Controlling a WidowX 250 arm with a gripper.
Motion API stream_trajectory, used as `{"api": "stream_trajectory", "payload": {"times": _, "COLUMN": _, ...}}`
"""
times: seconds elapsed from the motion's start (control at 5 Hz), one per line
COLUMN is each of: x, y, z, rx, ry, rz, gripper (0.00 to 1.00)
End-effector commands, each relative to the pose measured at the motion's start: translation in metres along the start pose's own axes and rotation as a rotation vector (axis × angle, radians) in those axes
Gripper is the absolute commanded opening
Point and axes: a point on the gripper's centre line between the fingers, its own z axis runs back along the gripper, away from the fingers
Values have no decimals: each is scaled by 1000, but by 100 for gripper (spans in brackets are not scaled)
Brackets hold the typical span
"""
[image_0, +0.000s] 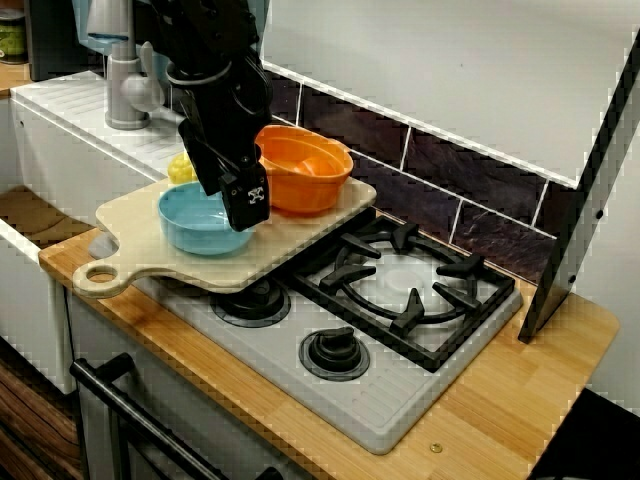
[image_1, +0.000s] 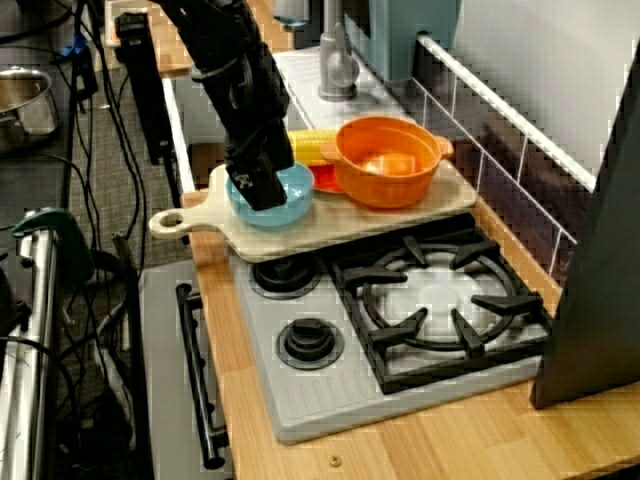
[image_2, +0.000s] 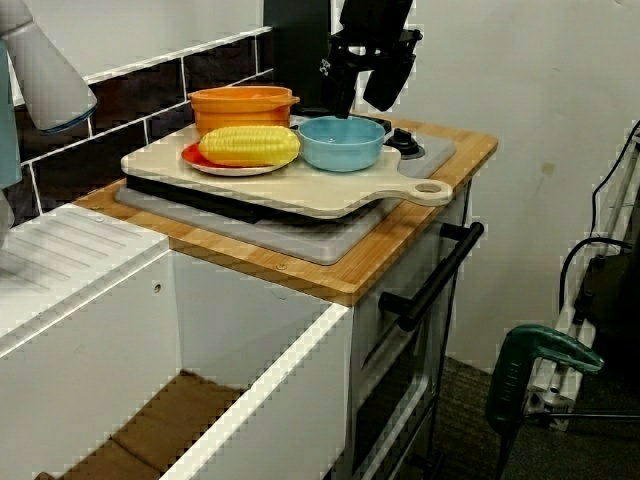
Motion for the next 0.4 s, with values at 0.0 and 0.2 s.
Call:
{"api": "stream_trajectory", "payload": {"times": 0.0, "x": -2, "y": -6, "z": -3, "rx": 22, "ry": -8, "rz": -34, "gripper": 100}}
{"api": "stream_trajectory", "payload": {"times": 0.2, "x": -4, "y": -7, "z": -7, "rx": 34, "ry": -1, "rz": -41, "gripper": 100}}
